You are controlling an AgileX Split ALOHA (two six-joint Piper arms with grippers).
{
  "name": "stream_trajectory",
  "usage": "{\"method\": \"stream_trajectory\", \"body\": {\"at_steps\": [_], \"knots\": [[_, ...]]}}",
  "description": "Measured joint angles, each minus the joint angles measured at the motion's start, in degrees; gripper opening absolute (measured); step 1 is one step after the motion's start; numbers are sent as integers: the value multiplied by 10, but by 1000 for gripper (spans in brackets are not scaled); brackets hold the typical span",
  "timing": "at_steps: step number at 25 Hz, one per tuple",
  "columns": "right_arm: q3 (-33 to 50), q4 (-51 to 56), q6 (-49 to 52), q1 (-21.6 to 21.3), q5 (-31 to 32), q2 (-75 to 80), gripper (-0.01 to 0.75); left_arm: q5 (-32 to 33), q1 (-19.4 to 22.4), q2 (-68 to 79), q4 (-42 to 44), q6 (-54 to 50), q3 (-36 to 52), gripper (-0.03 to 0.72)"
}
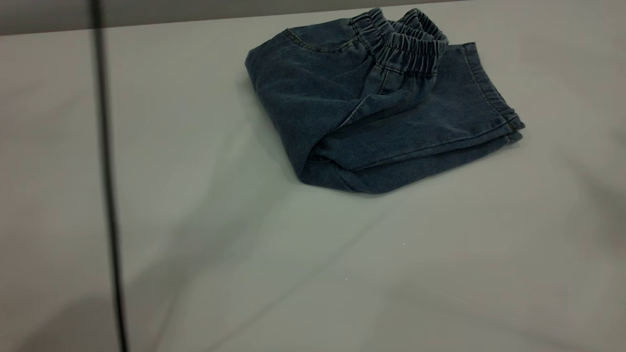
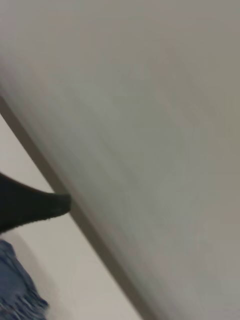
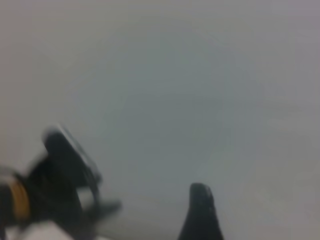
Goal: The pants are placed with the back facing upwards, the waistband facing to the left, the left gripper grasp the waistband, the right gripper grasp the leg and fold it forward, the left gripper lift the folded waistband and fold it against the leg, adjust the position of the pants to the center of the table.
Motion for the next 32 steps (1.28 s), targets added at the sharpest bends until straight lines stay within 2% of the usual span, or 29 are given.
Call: {"method": "stream_trajectory", "body": {"at_steps": [4,9,16,26,32], "knots": [[126,0,-24,0,0,-105,461,-1,0,-77,-24,-7,39,509],[292,-4,-28,0,0,-241,461,-2,-1,-193,-74,-8,155,509],[486,-8,-20,0,0,-424,461,-3,-1,-398,-88,-8,396,509],[697,-35,-4,0,0,-631,461,-2,-1,-692,-135,14,745,509],[819,-97,-21,0,0,-734,461,-3,-1,-840,-151,14,911,509]]}}
